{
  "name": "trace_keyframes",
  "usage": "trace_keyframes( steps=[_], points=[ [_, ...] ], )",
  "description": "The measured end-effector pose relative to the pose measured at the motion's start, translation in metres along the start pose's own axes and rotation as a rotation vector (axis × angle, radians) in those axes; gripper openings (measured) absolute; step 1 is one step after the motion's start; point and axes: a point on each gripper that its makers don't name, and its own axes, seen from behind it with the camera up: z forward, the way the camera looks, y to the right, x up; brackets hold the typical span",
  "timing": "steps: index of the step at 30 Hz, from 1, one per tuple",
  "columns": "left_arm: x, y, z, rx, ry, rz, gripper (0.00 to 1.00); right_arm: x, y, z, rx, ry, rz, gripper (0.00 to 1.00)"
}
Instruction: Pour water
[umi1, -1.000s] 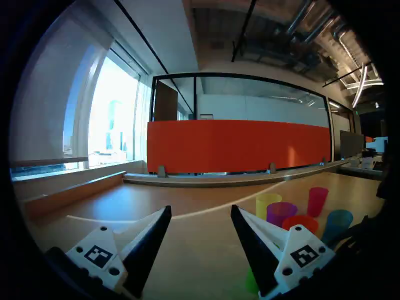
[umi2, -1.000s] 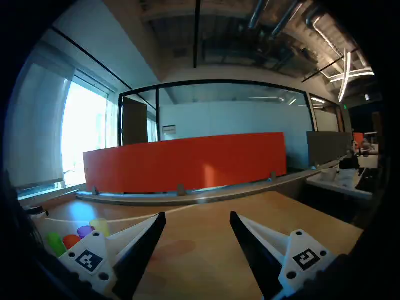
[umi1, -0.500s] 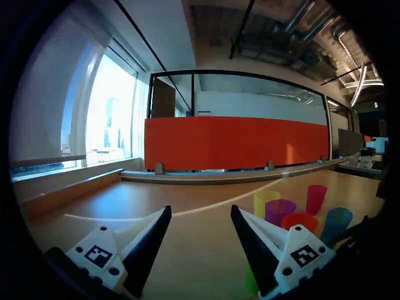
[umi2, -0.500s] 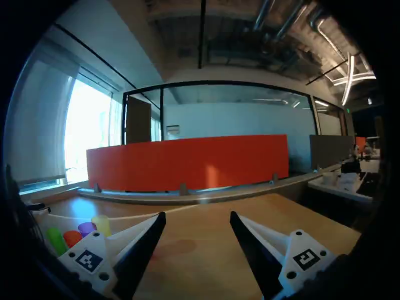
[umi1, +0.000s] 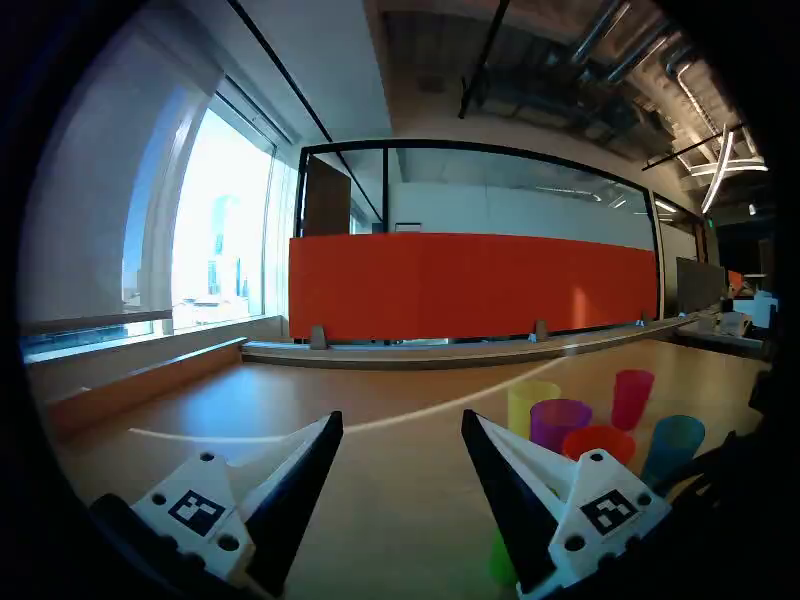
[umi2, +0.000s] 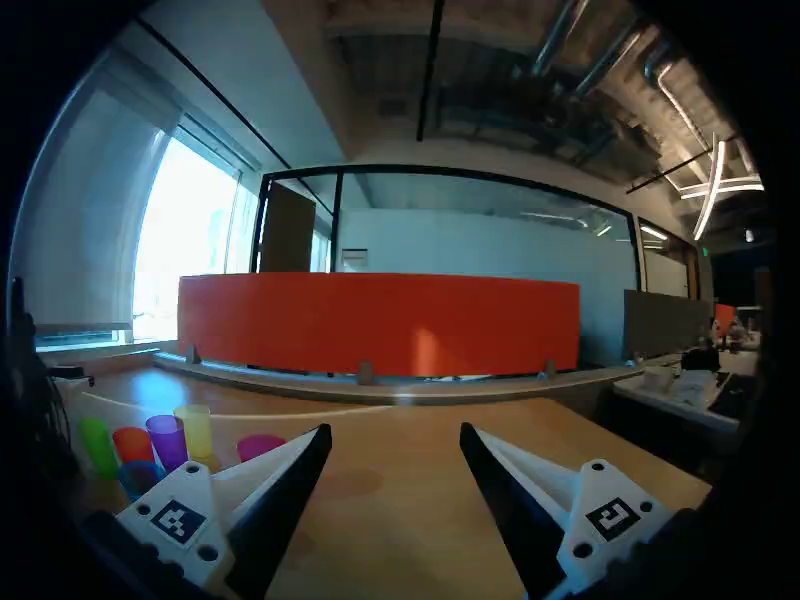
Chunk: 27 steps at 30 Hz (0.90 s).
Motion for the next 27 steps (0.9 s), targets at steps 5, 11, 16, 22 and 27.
trace_keyframes(
  steps=[5, 11, 16, 22, 27],
  points=[
    [0.000, 0.000, 0.000, 0.000, 0.000, 0.000, 0.88, -0.009, 0.000, 0.004, 0.005, 0.005, 0.018, 0.99],
    [0.000, 0.000, 0.000, 0.000, 0.000, 0.000, 0.88, -0.015, -0.002, 0.010, 0.009, 0.025, 0.031, 0.99],
    [0.000, 0.000, 0.000, 0.000, 0.000, 0.000, 0.88, -0.025, 0.005, 0.015, -0.012, 0.024, 0.053, 0.99],
    [0.000, 0.000, 0.000, 0.000, 0.000, 0.000, 0.88, -0.030, 0.010, 0.021, -0.021, 0.021, 0.059, 0.99],
    [0.000, 0.000, 0.000, 0.000, 0.000, 0.000, 0.88, -0.028, 0.013, 0.026, -0.031, 0.023, 0.060, 0.99]
  ],
)
